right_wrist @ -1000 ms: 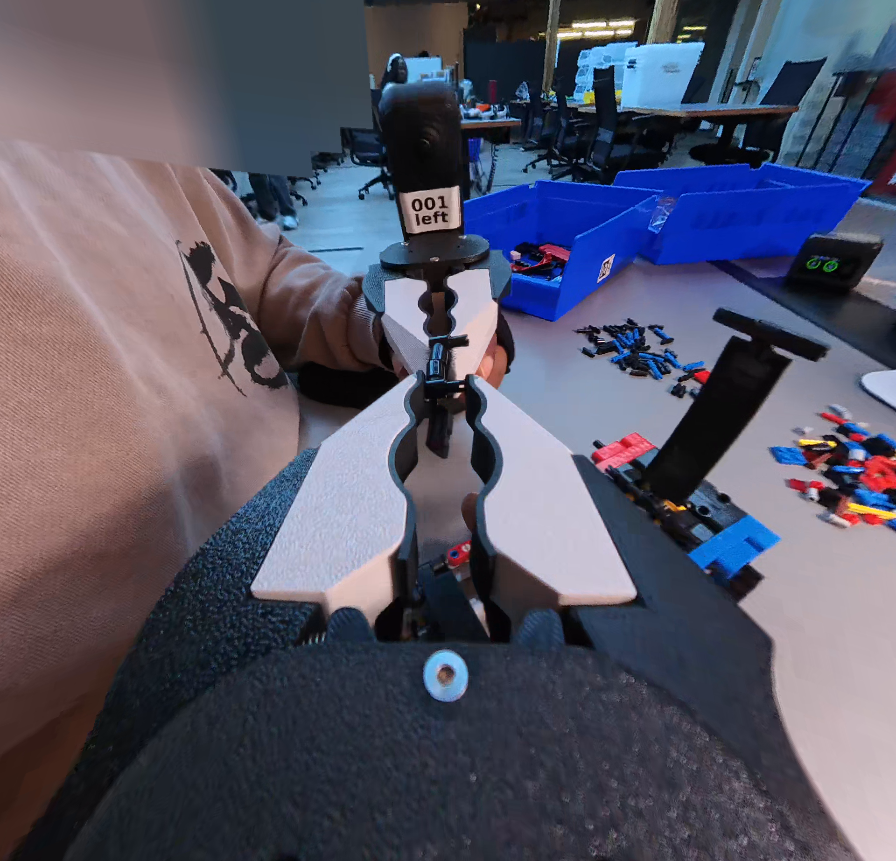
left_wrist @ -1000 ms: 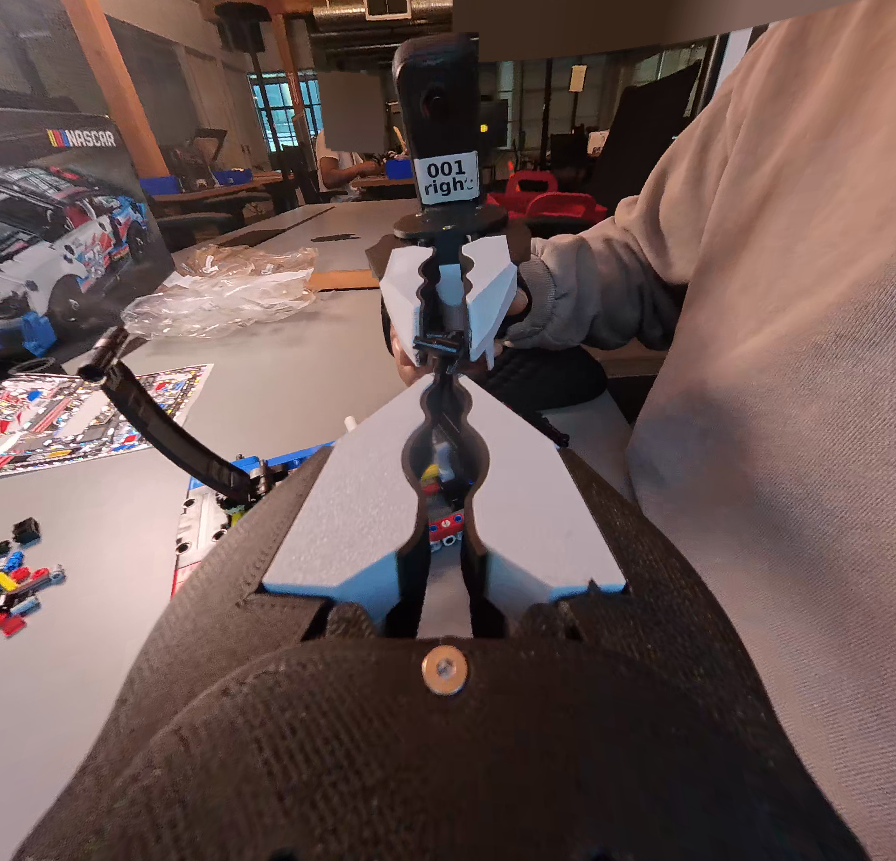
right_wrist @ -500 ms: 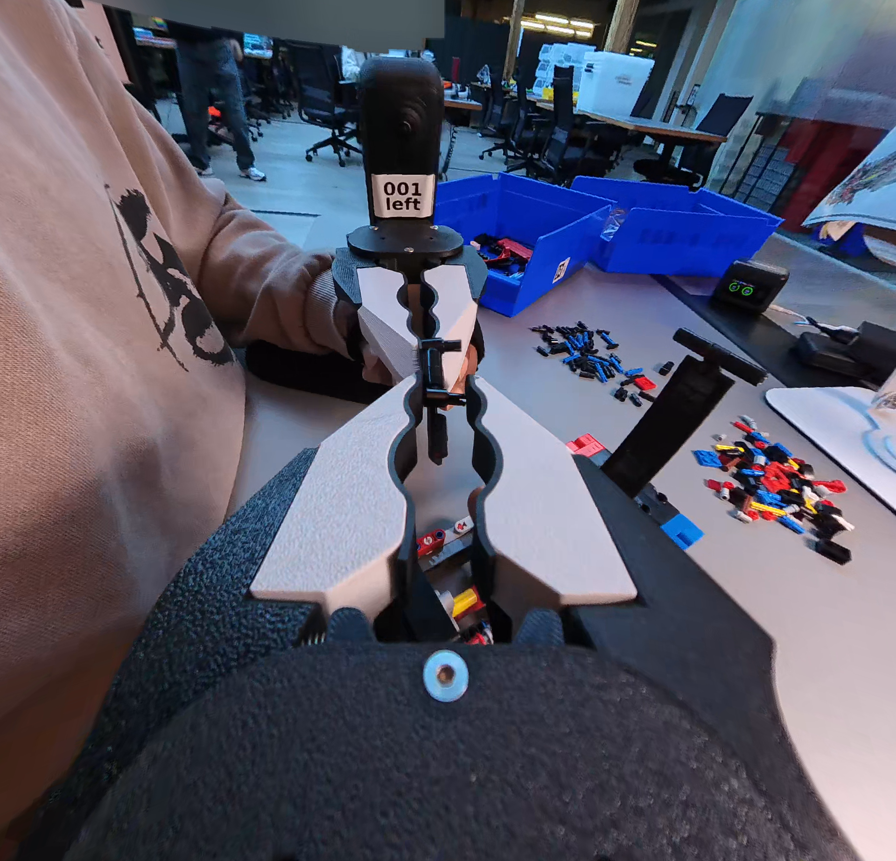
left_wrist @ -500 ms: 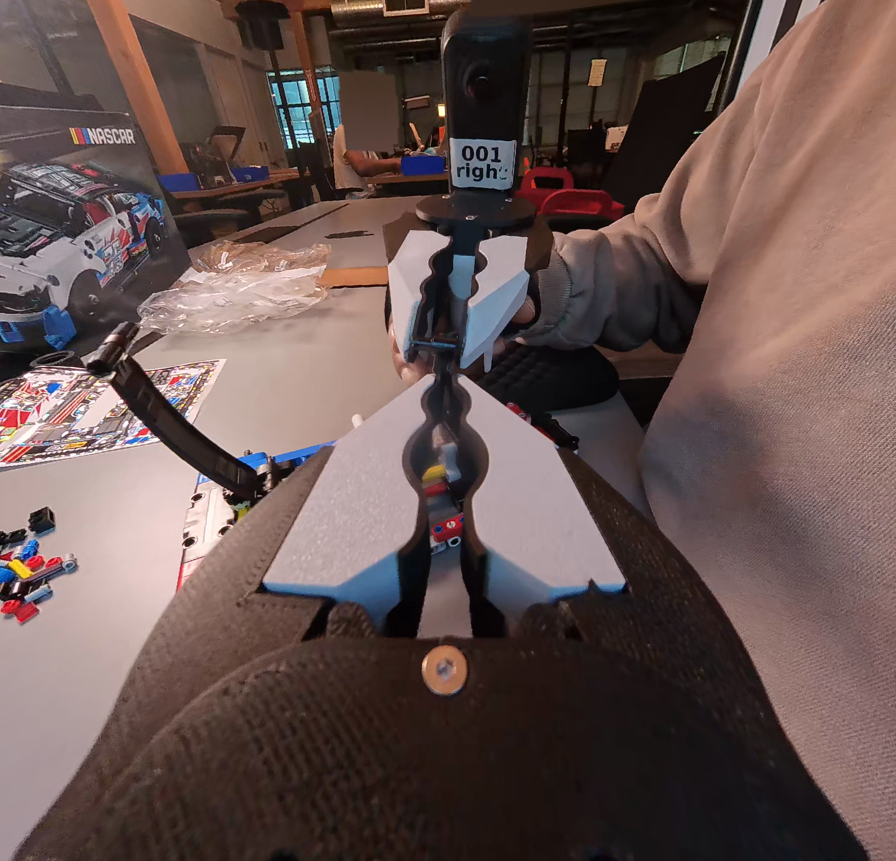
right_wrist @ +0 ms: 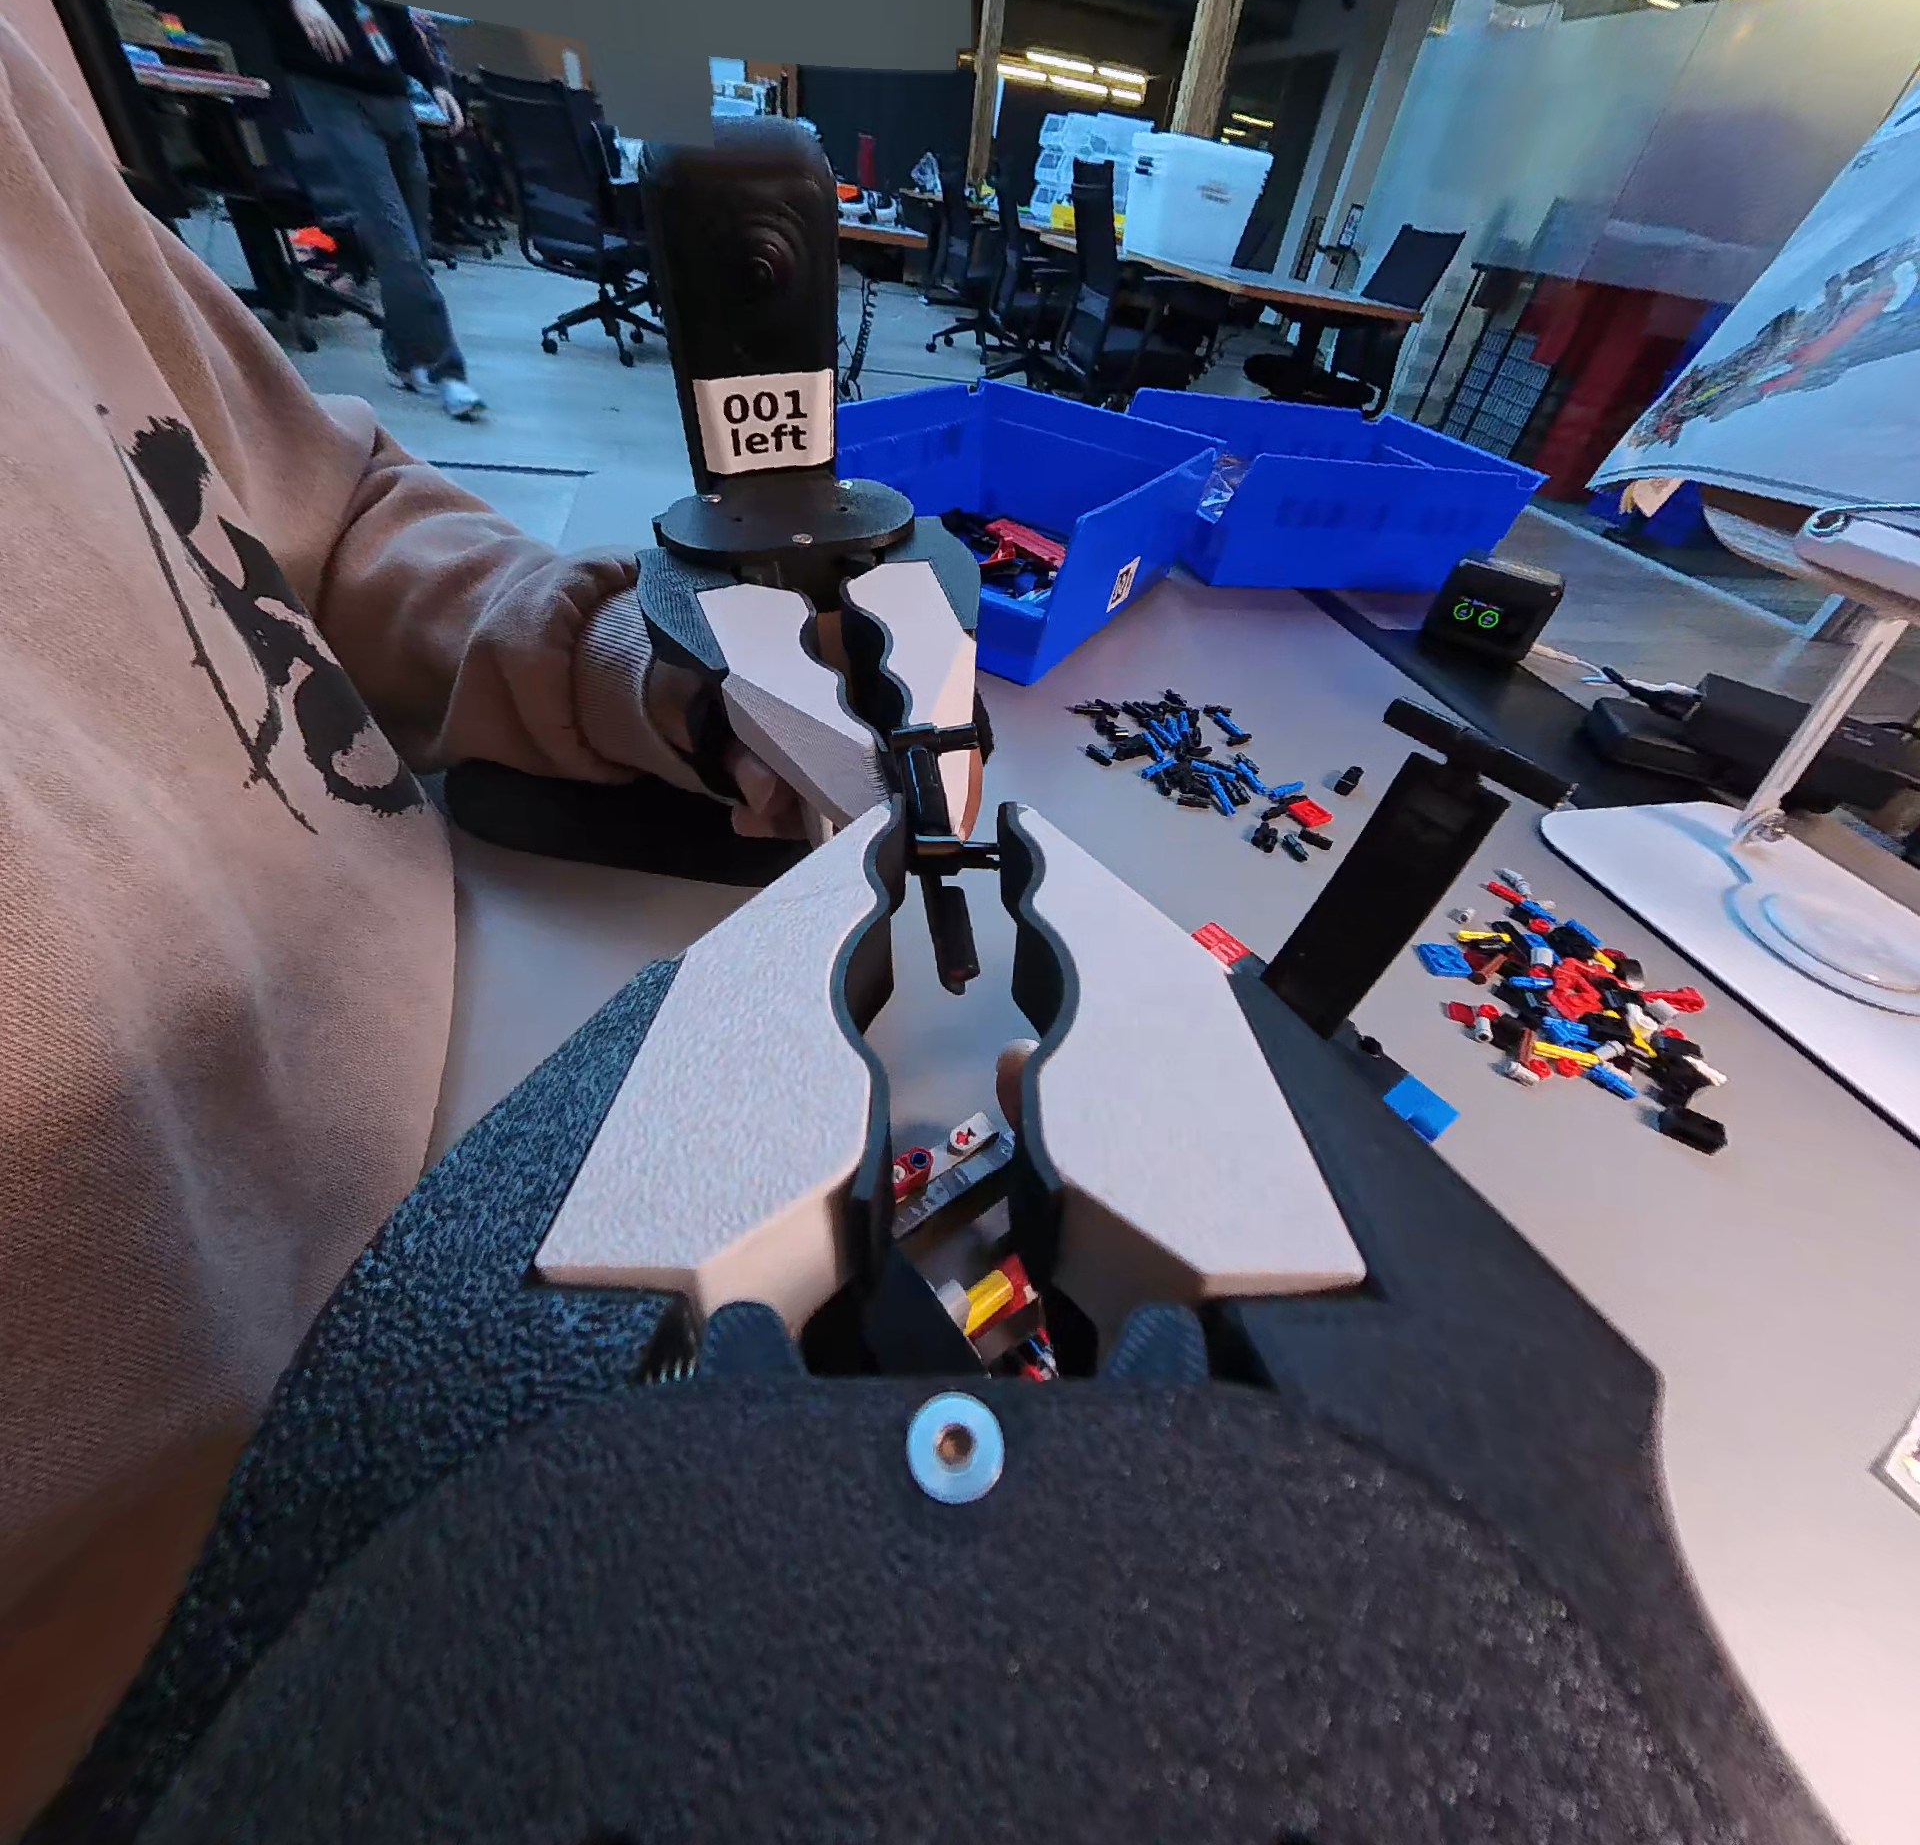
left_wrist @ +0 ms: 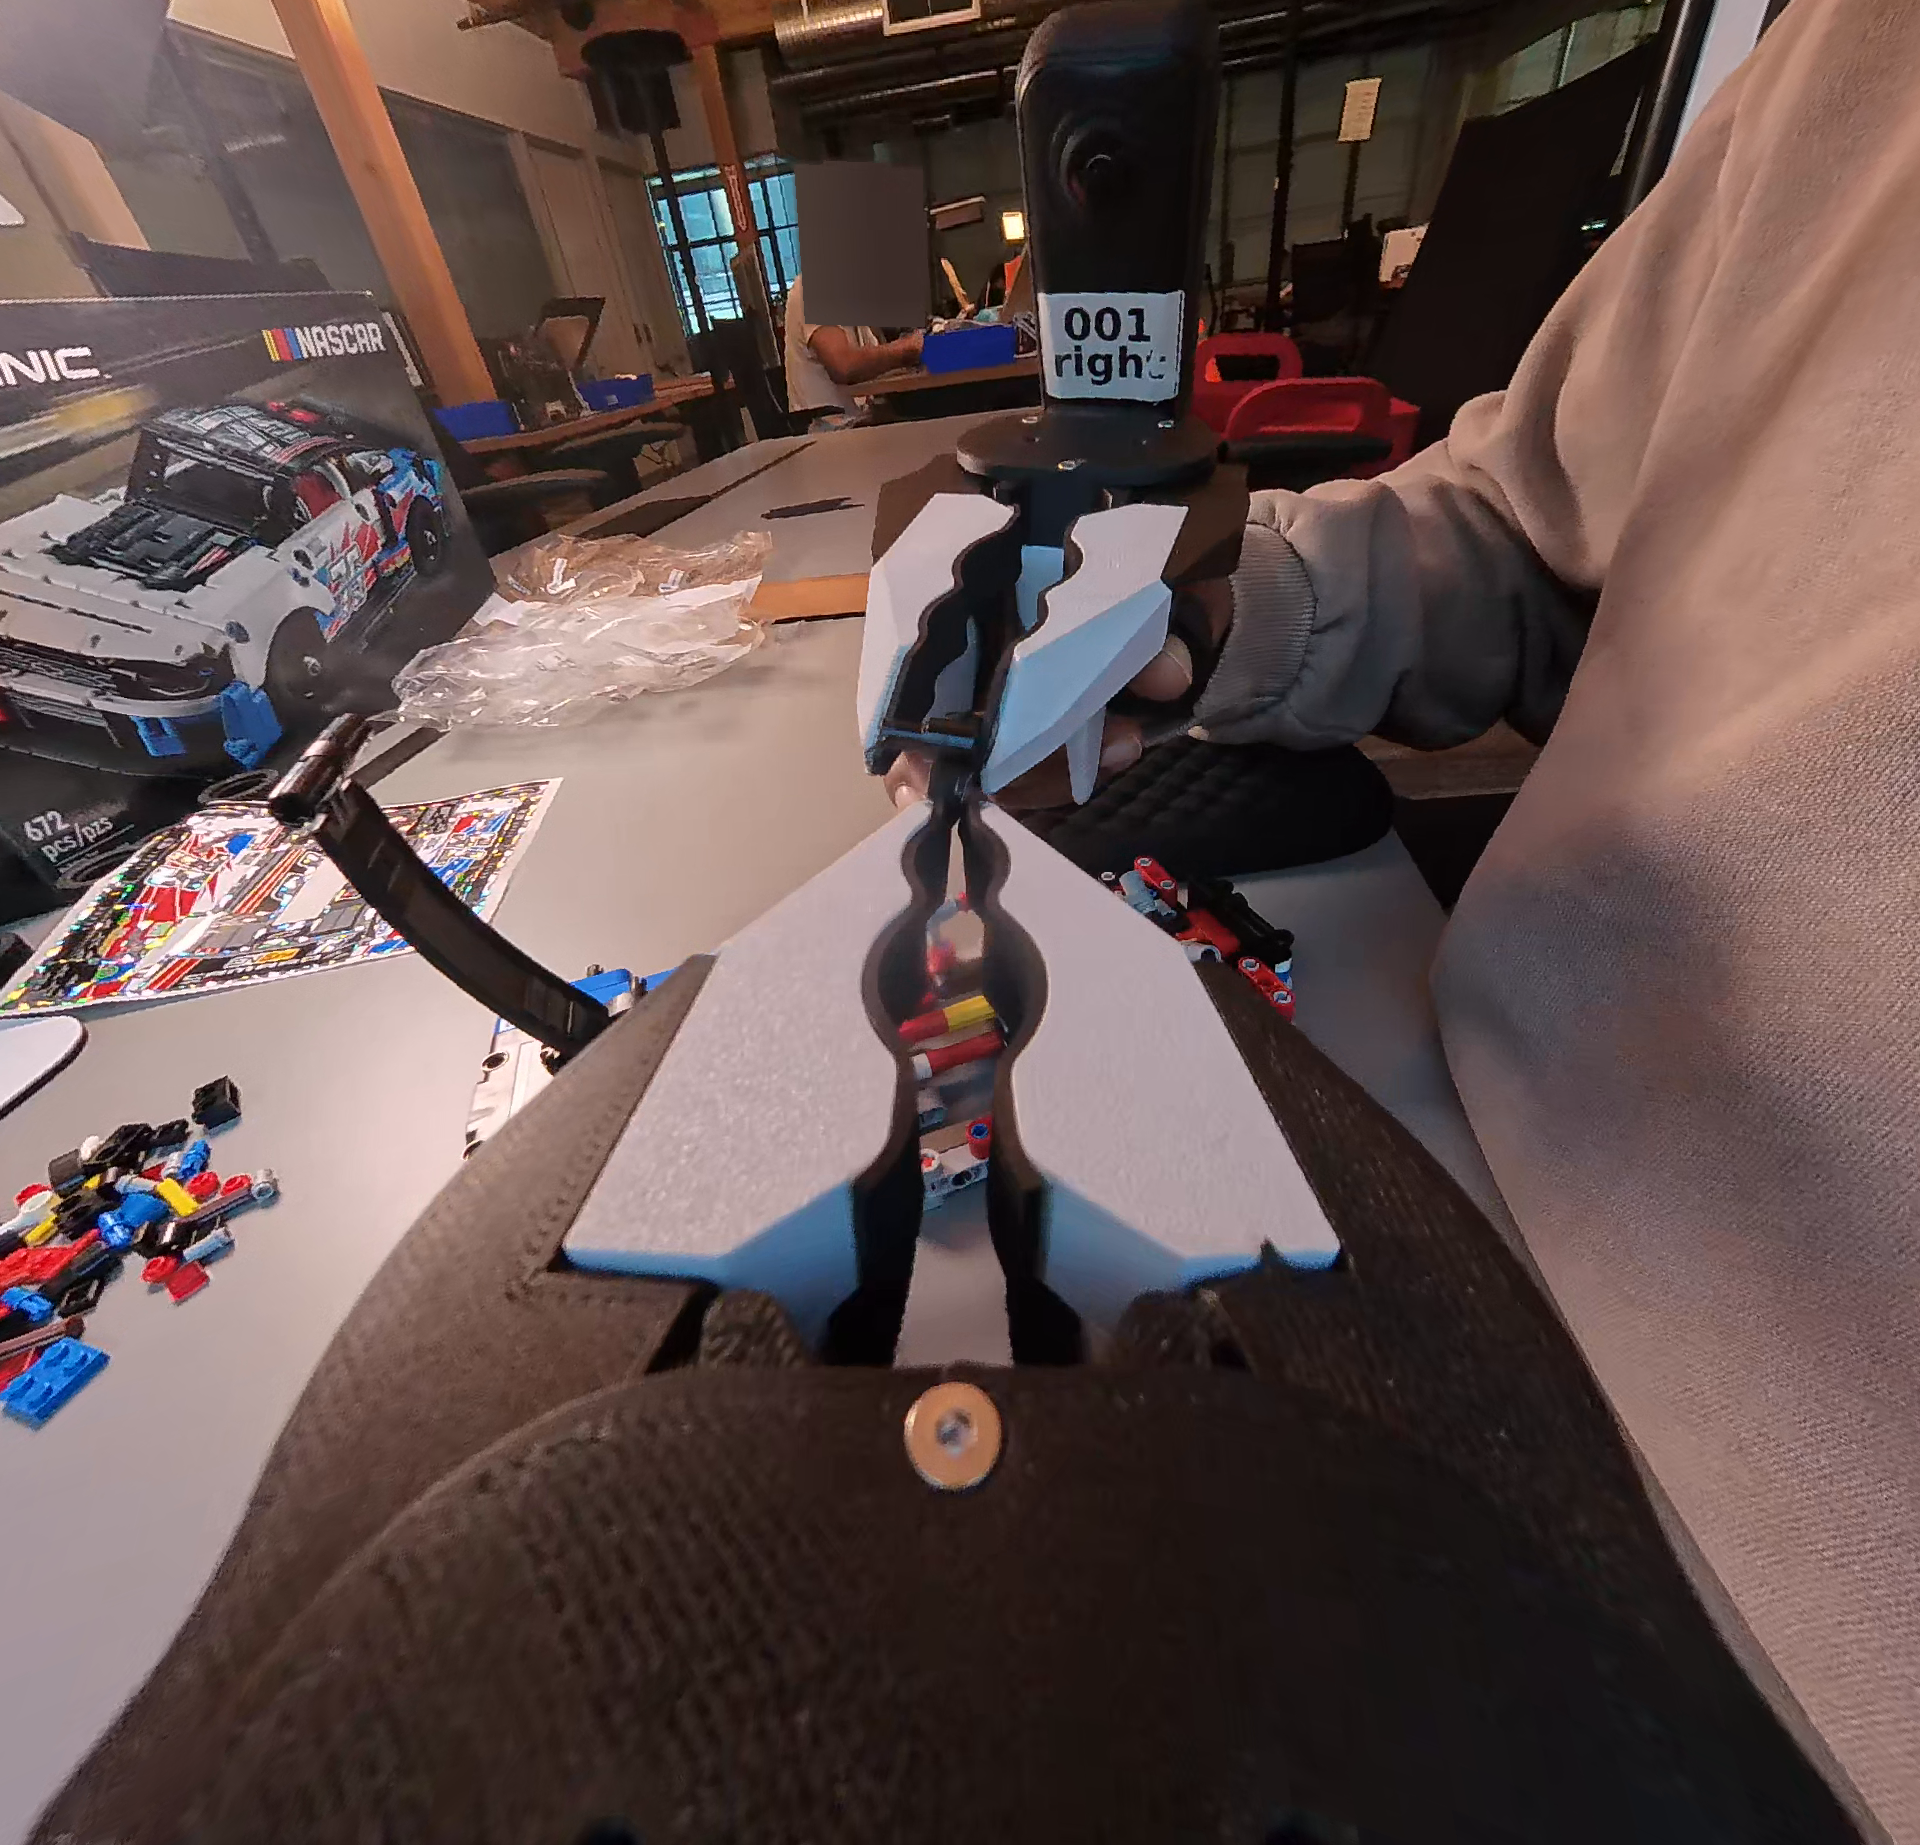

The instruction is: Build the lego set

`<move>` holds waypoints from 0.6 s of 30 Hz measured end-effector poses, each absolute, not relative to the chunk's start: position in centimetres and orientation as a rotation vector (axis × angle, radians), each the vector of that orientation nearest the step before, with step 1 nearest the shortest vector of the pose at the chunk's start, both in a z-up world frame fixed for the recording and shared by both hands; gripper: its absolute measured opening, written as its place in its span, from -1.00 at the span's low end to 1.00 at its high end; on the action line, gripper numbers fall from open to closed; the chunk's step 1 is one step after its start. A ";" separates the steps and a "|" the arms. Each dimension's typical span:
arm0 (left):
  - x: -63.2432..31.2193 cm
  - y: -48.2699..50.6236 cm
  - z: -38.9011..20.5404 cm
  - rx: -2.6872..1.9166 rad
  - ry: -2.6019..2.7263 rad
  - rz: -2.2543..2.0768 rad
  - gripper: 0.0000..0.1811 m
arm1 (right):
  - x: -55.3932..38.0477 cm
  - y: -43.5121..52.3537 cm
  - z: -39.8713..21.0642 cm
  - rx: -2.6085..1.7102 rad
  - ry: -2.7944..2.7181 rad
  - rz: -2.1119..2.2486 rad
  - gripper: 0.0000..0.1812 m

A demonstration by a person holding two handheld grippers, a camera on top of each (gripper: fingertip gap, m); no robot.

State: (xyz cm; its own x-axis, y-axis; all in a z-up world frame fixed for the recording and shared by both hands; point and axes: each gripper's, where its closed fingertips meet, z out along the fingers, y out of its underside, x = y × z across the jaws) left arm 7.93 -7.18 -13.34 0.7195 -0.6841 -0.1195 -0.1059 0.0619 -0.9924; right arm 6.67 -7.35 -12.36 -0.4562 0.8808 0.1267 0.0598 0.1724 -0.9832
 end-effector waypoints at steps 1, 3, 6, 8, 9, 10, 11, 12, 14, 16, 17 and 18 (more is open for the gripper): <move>8.0 -7.2 -13.3 -1.464 0.694 -0.496 -1.00 | 6.7 -7.4 -12.3 -0.902 -1.693 1.373 -0.83; 8.1 -7.4 -13.2 -1.449 0.706 -0.503 -1.00 | 6.9 -7.7 -12.3 -0.875 -1.718 1.389 -0.73; 8.1 -7.6 -12.9 -1.427 0.708 -0.520 -1.00 | 7.1 -8.0 -12.5 -0.875 -1.770 1.432 -0.63; 8.0 -7.8 -12.8 -1.414 0.713 -0.519 -1.00 | 7.4 -8.2 -12.3 -0.895 -1.778 1.517 -0.67; 8.1 -7.8 -12.7 -1.407 0.716 -0.521 -1.00 | 7.5 -8.2 -12.2 -0.910 -1.771 1.570 -0.70; 8.1 -7.9 -12.7 -1.406 0.718 -0.517 -1.00 | 7.6 -8.2 -11.9 -0.926 -1.754 1.621 -0.73; 8.1 -7.9 -12.7 -1.402 0.722 -0.514 -1.00 | 7.6 -8.1 -11.7 -0.947 -1.739 1.663 -0.78; 8.2 -7.9 -12.7 -1.399 0.726 -0.513 -1.00 | 7.6 -8.1 -11.7 -0.969 -1.732 1.690 -0.81; 8.2 -7.9 -12.7 -1.397 0.725 -0.508 -1.00 | 7.5 -7.9 -11.7 -0.989 -1.709 1.723 -0.85; 8.1 -7.9 -12.7 -1.405 0.715 -0.523 -1.00 | 7.4 -7.8 -11.7 -0.978 -1.692 1.718 -0.85; 8.1 -7.8 -12.8 -1.412 0.709 -0.530 -1.00 | 7.4 -7.8 -11.7 -0.964 -1.690 1.696 -0.85; 8.0 -7.8 -12.8 -1.421 0.700 -0.539 -1.00 | 7.3 -7.7 -11.8 -0.946 -1.689 1.664 -0.85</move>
State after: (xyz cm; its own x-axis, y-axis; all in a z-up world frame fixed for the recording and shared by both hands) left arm 8.01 -7.77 -12.84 0.6931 -0.7117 -0.1145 -0.0712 0.0905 -0.9933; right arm 7.29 -7.69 -11.76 -0.5796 0.8115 -0.0749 0.0870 -0.0298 -0.9958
